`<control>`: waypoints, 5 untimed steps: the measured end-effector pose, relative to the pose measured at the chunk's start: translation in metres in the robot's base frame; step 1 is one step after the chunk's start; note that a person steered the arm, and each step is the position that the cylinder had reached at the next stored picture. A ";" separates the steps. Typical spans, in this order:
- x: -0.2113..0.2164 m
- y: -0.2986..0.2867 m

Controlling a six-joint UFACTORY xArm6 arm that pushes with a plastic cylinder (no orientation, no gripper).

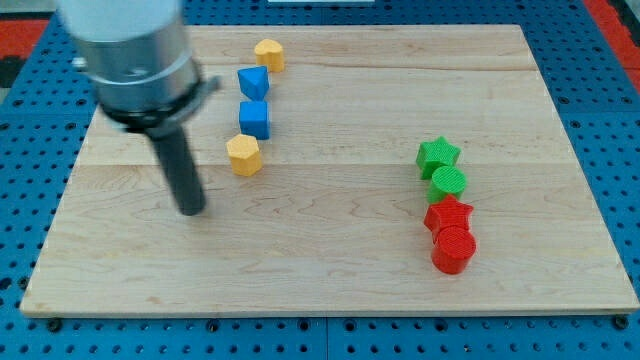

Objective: Push the yellow hexagon to the green star

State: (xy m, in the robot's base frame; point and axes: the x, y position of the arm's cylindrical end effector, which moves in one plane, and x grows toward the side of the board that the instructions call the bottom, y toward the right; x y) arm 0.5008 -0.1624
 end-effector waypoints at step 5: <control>-0.061 0.010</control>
State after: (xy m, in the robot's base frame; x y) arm 0.4395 -0.1522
